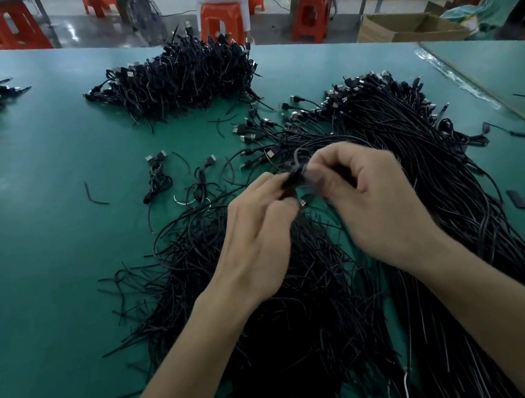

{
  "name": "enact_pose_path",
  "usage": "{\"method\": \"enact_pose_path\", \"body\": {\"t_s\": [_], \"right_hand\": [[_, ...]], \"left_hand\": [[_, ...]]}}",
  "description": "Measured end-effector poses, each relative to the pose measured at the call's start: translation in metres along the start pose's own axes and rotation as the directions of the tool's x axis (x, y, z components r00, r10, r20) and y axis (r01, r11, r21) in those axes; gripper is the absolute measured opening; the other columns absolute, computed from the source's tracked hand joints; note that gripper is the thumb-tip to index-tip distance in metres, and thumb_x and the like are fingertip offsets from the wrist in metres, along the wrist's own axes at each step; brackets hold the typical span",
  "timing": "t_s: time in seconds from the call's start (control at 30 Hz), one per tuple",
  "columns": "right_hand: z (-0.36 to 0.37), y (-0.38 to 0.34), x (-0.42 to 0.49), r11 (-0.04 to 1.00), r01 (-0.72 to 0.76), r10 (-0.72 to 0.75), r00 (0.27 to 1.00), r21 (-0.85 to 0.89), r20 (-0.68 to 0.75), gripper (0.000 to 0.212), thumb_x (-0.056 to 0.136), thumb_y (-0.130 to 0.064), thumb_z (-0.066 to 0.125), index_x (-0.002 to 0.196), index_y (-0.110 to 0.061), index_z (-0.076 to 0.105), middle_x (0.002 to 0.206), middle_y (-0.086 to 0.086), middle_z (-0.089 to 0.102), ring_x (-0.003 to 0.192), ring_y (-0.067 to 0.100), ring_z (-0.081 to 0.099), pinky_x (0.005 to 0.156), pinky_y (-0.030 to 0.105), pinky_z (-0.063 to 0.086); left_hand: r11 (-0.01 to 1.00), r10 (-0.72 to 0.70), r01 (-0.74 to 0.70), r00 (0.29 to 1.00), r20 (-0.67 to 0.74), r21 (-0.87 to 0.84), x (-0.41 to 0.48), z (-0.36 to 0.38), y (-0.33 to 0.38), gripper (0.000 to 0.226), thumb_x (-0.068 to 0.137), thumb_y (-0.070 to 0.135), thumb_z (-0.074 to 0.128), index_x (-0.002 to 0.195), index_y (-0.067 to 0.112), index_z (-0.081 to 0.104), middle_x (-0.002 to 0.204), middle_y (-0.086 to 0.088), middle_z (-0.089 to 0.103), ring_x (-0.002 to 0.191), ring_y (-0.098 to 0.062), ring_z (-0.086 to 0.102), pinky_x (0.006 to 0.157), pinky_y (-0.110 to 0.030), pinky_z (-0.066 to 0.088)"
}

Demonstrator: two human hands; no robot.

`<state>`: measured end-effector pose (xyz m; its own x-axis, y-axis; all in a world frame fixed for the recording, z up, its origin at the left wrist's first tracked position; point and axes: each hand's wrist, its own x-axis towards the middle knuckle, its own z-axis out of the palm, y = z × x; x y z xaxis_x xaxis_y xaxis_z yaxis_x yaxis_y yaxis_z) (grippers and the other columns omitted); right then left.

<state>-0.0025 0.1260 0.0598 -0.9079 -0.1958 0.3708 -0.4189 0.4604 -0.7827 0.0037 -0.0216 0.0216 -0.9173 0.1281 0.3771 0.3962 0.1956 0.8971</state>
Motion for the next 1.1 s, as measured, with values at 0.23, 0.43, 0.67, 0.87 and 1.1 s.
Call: {"method": "enact_pose_path", "body": {"t_s": [0.23, 0.43, 0.67, 0.87, 1.1], "right_hand": [[-0.001, 0.006, -0.007, 0.999, -0.023, 0.025, 0.996, -0.024, 0.081, 0.016, 0.097, -0.018, 0.062, 0.083, -0.024, 0.065, 0.068, -0.013, 0.059, 0.061, 0.001, 0.052, 0.058, 0.014, 0.042], [-0.003, 0.007, -0.004, 0.997, -0.071, 0.071, 0.996, -0.004, 0.061, 0.017, 0.097, -0.022, 0.06, 0.083, -0.03, 0.066, 0.074, -0.016, 0.068, 0.067, 0.003, 0.062, 0.063, 0.023, 0.05], [-0.007, 0.013, 0.001, 0.976, -0.19, 0.194, 0.981, 0.109, -0.024, 0.025, 0.1, -0.02, 0.058, 0.076, -0.022, 0.066, 0.058, -0.014, 0.057, 0.054, 0.002, 0.047, 0.054, 0.02, 0.042], [-0.007, 0.005, -0.001, 0.999, -0.036, 0.036, 0.997, 0.0, -0.074, 0.02, 0.098, -0.023, 0.059, 0.08, -0.03, 0.062, 0.065, -0.014, 0.059, 0.058, 0.012, 0.049, 0.056, 0.032, 0.044], [0.001, 0.002, -0.01, 0.998, 0.03, -0.027, 0.999, -0.063, 0.035, 0.015, 0.096, -0.017, 0.063, 0.083, -0.024, 0.065, 0.069, -0.014, 0.058, 0.062, 0.002, 0.053, 0.058, 0.011, 0.04]], "left_hand": [[0.862, -0.166, 0.191, 0.982, 0.093, -0.47, 0.005, -0.008, 0.0, 0.048, 0.097, 0.027, 0.03, 0.103, 0.02, 0.077, 0.094, 0.0, 0.073, 0.084, -0.014, 0.057, 0.069, -0.028, 0.043], [0.953, -0.046, 0.04, 0.999, -0.013, -0.302, 0.004, -0.007, 0.006, 0.03, 0.082, 0.008, 0.075, 0.107, 0.026, 0.073, 0.098, -0.002, 0.074, 0.086, -0.042, 0.058, 0.071, -0.052, 0.051], [0.992, 0.105, -0.102, 0.994, -0.041, 0.07, 0.002, -0.004, 0.003, 0.049, 0.084, -0.014, 0.059, 0.081, 0.033, 0.073, 0.096, 0.006, 0.056, 0.093, -0.011, 0.055, 0.076, -0.017, 0.043], [0.999, -0.053, 0.053, 0.999, 0.01, -0.012, 0.0, 0.0, 0.009, 0.033, 0.088, 0.019, 0.042, 0.091, 0.031, 0.073, 0.075, 0.016, 0.053, 0.073, 0.0, 0.051, 0.064, -0.011, 0.035], [0.903, -0.255, 0.293, 0.954, 0.157, -0.315, 0.002, -0.011, 0.007, 0.069, 0.094, 0.069, 0.024, 0.084, 0.024, 0.076, 0.073, 0.004, 0.068, 0.067, -0.001, 0.058, 0.065, -0.022, 0.046]]}}
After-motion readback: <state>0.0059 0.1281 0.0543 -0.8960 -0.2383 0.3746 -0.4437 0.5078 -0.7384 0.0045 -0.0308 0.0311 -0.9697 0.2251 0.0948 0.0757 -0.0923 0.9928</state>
